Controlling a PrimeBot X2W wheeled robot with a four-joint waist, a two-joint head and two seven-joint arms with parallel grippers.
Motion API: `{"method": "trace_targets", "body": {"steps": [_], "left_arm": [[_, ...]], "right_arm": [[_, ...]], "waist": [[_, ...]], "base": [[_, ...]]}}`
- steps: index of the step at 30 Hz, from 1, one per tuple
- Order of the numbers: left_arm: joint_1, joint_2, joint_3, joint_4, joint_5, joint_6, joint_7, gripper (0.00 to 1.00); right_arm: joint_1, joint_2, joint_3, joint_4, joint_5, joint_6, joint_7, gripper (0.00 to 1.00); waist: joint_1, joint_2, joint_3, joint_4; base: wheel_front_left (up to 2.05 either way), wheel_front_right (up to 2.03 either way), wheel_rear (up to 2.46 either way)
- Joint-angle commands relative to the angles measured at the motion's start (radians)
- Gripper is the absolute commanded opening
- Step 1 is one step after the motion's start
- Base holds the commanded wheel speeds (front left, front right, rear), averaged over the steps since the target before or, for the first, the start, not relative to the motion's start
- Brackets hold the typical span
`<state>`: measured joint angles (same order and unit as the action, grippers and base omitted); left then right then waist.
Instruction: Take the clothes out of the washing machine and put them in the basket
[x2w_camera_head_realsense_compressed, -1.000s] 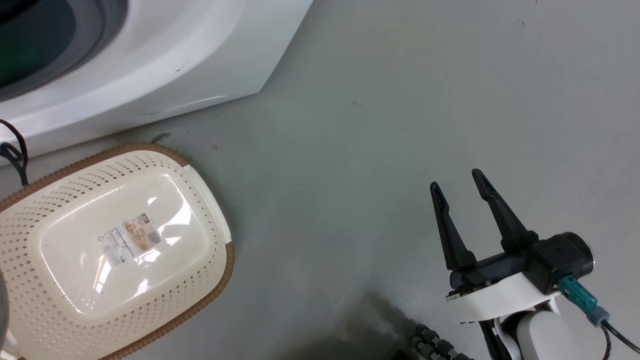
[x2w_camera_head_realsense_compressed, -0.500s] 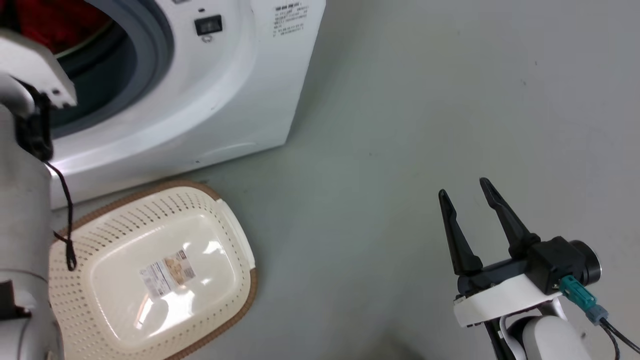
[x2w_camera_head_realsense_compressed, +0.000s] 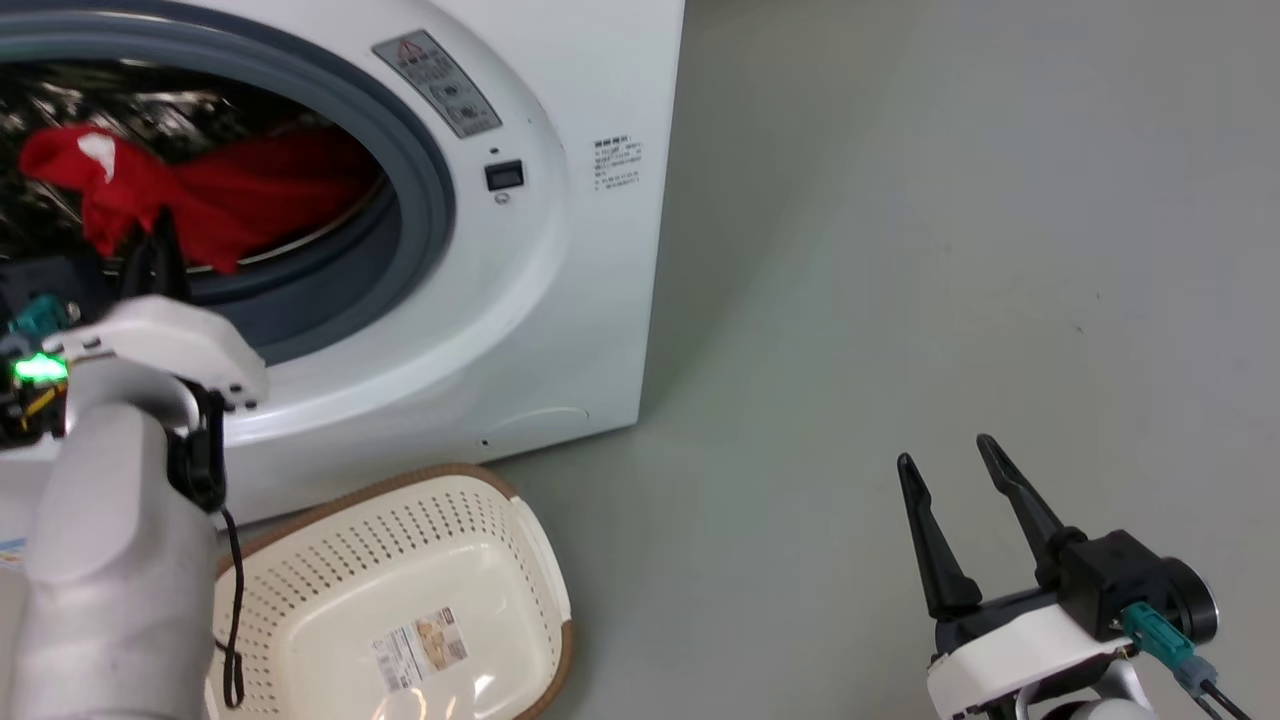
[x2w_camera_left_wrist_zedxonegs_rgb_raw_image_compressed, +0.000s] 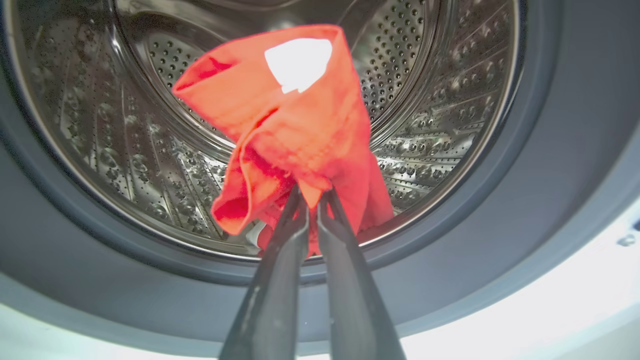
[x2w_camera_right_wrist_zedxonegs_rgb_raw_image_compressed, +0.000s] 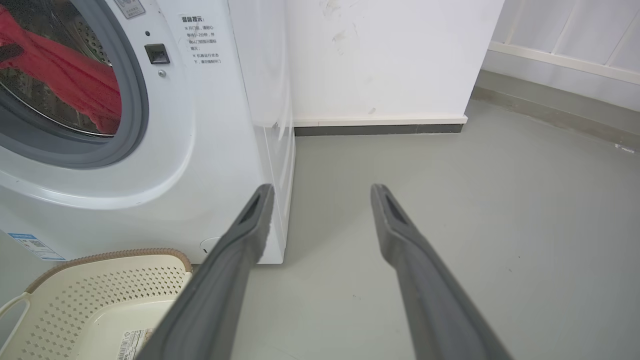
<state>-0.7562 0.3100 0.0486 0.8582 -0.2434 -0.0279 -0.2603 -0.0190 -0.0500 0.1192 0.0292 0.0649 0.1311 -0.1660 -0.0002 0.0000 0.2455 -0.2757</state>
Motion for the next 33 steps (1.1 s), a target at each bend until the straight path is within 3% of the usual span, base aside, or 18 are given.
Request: {"method": "trace_targets", "body": {"steps": [1, 11, 19, 28, 33], "left_arm": [[0.043, -0.007, 0.011, -0.029, 0.001, -0.003, -0.007, 0.0], [0.314, -0.084, 0.054, -0.309, 0.032, -0.008, -0.006, 0.0], [0.581, -0.173, 0.031, -0.588, 0.054, -0.008, -0.005, 0.0], [0.873, -0.233, -0.017, -0.831, 0.026, 0.036, 0.055, 0.0], [0.955, -0.245, -0.055, -0.847, 0.008, 0.051, 0.064, 0.0]], "right_arm": [[0.016, -0.001, -0.002, -0.005, -0.002, -0.001, 0.006, 1.0], [0.079, -0.001, -0.026, -0.028, 0.006, -0.001, 0.03, 1.0], [0.138, 0.0, -0.029, -0.043, -0.004, -0.001, 0.051, 1.0], [0.164, 0.0, -0.031, -0.075, -0.013, -0.001, 0.074, 1.0], [0.137, 0.0, -0.024, -0.089, -0.015, -0.001, 0.078, 1.0]], "waist": [[0.0002, 0.0, -0.058, 0.024], [0.0002, 0.0, -0.162, 0.073], [0.0002, 0.0, -0.218, 0.131], [0.0002, 0.0, -0.207, 0.193], [0.0002, 0.0, -0.157, 0.218]], "base": [[0.0, 0.0, 0.0], [0.0, 0.0, 0.0], [0.0, 0.0, 0.0], [0.0, 0.0, 0.0], [0.0, 0.0, 0.0]]}}
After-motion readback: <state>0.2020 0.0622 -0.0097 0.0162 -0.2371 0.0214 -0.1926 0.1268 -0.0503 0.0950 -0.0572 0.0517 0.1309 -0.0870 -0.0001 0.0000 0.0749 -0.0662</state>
